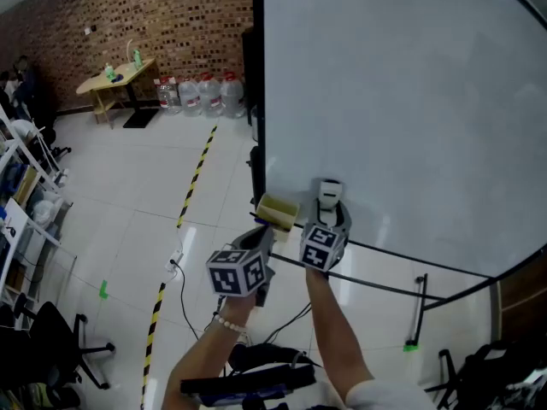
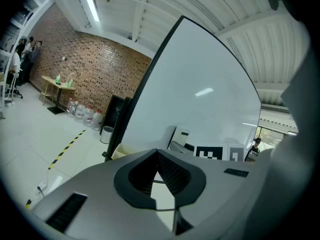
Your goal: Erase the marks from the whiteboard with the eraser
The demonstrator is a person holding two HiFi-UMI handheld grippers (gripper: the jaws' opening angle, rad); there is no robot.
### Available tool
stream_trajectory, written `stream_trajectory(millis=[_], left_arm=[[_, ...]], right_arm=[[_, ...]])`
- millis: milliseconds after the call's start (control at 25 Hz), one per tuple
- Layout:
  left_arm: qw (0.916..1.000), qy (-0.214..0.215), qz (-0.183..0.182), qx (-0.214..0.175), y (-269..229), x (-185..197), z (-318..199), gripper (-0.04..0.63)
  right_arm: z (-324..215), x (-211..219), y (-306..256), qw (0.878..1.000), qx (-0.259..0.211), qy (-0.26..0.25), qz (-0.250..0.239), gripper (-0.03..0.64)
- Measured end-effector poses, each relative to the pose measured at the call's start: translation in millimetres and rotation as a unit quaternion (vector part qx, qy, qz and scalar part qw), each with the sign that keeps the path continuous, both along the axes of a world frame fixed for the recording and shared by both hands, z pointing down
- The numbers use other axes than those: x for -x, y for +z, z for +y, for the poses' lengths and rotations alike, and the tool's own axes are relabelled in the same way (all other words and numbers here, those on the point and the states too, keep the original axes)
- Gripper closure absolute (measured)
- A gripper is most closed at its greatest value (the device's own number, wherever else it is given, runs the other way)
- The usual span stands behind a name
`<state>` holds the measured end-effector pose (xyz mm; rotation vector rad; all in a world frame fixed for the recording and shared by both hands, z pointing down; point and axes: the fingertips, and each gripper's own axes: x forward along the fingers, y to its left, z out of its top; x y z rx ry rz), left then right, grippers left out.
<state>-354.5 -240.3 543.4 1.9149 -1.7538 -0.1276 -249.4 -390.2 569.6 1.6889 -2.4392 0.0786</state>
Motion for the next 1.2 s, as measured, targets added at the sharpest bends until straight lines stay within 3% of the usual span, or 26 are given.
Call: stream_trajectory(millis=[320, 600, 1040, 1200], left_arm=[[0.9999, -0.007, -0.003, 0.009, 6, 58, 6, 0.607], [0.9999, 0.0, -0.003, 0.013, 14, 93, 6, 0.607], [0.9994, 0.007, 0.0, 0.034, 30, 120, 4, 0.607], [0.999, 0.008, 0.012, 0.042, 43, 117, 4, 0.607]], right_arm=[[7, 83, 7, 0.999, -0.002, -0.016, 0.036, 0.364], [11, 130, 12, 0.999, 0.009, -0.023, 0.021, 0.364], [16, 173, 30, 0.996, 0.064, -0.049, 0.045, 0.364], [15, 168, 26, 0.995, 0.042, -0.065, 0.057, 0.365]])
